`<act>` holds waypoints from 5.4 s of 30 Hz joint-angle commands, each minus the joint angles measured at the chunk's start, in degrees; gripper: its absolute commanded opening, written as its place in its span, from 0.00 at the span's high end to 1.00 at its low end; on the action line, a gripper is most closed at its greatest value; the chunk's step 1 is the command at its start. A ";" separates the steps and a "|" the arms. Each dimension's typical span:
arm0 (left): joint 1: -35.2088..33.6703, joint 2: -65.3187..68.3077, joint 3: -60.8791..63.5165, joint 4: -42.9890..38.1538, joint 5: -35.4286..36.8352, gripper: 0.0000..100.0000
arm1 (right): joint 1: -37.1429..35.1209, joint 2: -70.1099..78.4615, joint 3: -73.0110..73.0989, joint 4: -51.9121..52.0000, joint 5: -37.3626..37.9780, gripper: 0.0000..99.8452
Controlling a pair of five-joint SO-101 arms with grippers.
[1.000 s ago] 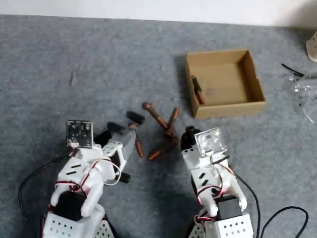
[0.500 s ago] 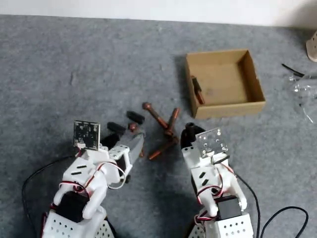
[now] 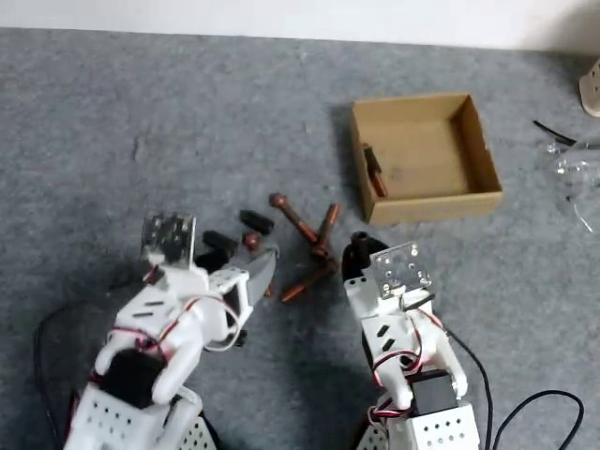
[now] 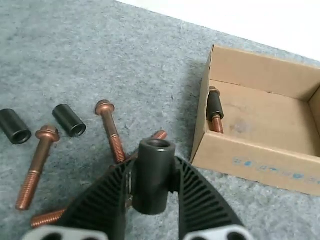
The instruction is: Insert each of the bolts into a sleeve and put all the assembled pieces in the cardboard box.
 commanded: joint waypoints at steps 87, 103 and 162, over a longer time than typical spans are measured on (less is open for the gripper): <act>-6.46 91.65 -41.10 -6.24 5.19 0.99 | 1.01 -1.27 5.23 -3.74 2.64 1.00; -5.05 77.85 -33.63 -5.71 2.46 0.99 | 0.66 -1.27 5.23 -3.74 2.29 1.00; -12.35 -19.91 14.11 -11.25 -0.26 0.99 | -4.88 -1.19 5.23 -2.86 2.64 1.00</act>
